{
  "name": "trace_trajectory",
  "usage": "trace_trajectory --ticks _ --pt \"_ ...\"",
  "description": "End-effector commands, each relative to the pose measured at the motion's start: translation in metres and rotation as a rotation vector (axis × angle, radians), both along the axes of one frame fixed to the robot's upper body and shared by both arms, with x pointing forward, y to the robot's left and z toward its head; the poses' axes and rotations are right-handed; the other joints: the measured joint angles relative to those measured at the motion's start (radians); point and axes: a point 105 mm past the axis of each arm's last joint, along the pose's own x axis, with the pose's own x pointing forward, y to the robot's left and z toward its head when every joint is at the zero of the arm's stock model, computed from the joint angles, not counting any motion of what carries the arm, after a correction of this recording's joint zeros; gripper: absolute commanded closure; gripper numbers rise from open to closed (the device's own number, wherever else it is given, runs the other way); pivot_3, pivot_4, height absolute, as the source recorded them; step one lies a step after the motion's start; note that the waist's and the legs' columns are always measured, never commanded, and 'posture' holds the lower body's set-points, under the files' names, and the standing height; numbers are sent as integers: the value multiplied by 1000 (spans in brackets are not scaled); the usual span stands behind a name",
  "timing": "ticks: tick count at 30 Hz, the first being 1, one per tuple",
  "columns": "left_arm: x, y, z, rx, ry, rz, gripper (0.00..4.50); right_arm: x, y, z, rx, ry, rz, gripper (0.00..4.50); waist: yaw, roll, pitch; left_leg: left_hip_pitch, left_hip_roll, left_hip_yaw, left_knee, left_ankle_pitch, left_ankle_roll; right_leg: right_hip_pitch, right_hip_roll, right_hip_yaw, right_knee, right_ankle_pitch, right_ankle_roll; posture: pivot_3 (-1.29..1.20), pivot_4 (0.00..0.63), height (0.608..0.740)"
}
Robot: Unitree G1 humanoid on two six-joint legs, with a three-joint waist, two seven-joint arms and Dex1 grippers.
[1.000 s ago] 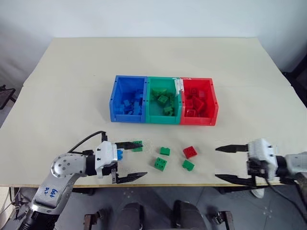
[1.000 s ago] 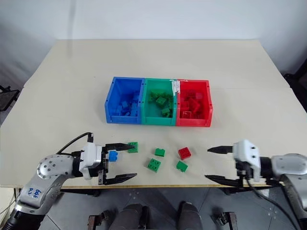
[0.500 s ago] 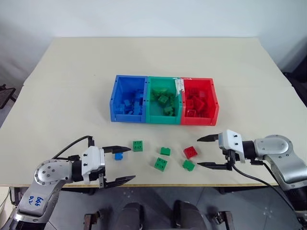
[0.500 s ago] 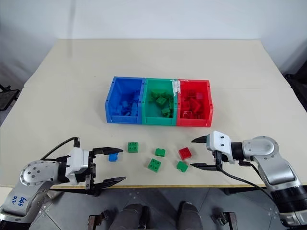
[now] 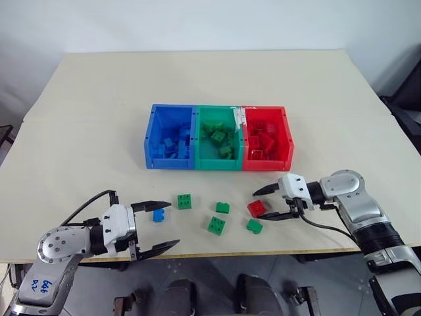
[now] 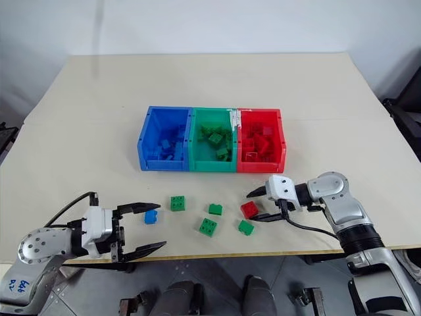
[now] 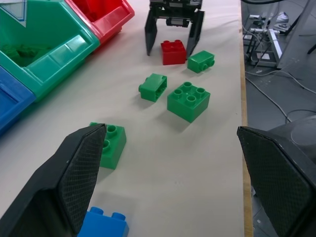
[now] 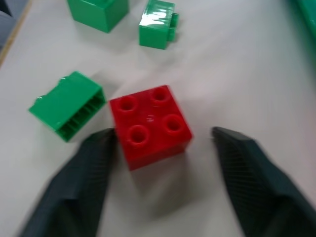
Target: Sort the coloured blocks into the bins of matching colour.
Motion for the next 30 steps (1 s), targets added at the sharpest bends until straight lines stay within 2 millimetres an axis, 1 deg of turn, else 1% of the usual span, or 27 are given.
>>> trace_trajectory --ticks 1,2,3,5,6,9,11,14,17,19,21,25,26,28,30 --pt "1 1 7 -12 -42 12 0 0 -2 10 59 -15 7 2614 0 0 0 0 0 0 0 0 0 0 0 0 0 0 0 0 150 740" --pt "2 1 7 -18 -48 13 0 0 -2 12 72 -16 0 2941 0 0 0 0 0 0 0 0 0 0 0 0 0 0 0 0 150 740" --pt "2 0 8 -23 -51 13 0 0 -3 13 81 -17 -5 3080 2 0 0 0 0 0 0 0 0 0 0 0 0 0 0 0 150 740" --pt "6 0 10 -48 -64 33 0 6 -7 23 115 -34 -66 3068 2 0 0 0 0 0 0 0 0 0 0 0 0 0 0 0 150 740" --pt "8 -1 14 -72 -75 45 0 10 -10 32 146 -59 -96 3068 3 0 0 0 0 0 0 0 0 0 0 0 0 0 0 0 150 740" --pt "18 1 27 -153 -100 102 0 33 -19 70 278 -135 -249 3068 2 0 0 0 0 -1 0 0 0 0 -1 0 0 0 0 0 150 740" --pt "19 1 28 -146 -101 102 0 45 -25 85 308 -163 -321 3068 0 1 0 0 0 -1 0 0 0 0 -1 0 1 0 0 0 150 740" --pt "22 5 26 -141 -95 113 0 68 -33 112 378 -207 -441 3068 -4 1 0 0 0 0 0 0 -1 -1 0 0 1 0 0 0 150 740" --pt "24 9 25 -143 -99 128 0 90 -38 126 393 -249 -549 3068 -4 1 0 -1 0 1 0 0 -1 -2 0 0 1 0 -1 0 150 740" --pt "25 9 26 -144 -103 134 0 100 -38 131 410 -264 -597 3068 -3 1 0 -1 0 1 0 0 -1 -2 0 0 1 0 -1 0 150 740" --pt "26 9 26 -147 -105 136 0 104 -36 132 423 -273 -608 2323 0 1 0 -1 0 0 0 0 -1 -2 0 0 1 0 -1 0 150 740" --pt "29 8 26 -164 -101 143 0 104 -35 134 439 -278 -604 1015 1 1 1 -3 -1 -1 0 0 -1 -2 0 0 1 0 -1 0 150 740" --pt "29 8 26 -168 -99 142 0 103 -36 135 445 -281 -603 664 0 1 1 -3 -1 0 0 0 -1 -2 0 0 1 0 -1 0 150 740" --pt "33 7 26 -173 -94 136 0 91 -42 136 455 -296 -567 23 2 1 1 -3 -1 -1 0 0 -1 -2 0 -1 1 0 -1 0 150 740" --pt "38 5 26 -180 -88 123 0 75 -50 139 483 -310 -528 23 7 1 1 -3 -1 -1 0 0 -1 -2 0 -2 1 0 -1 0 150 740"
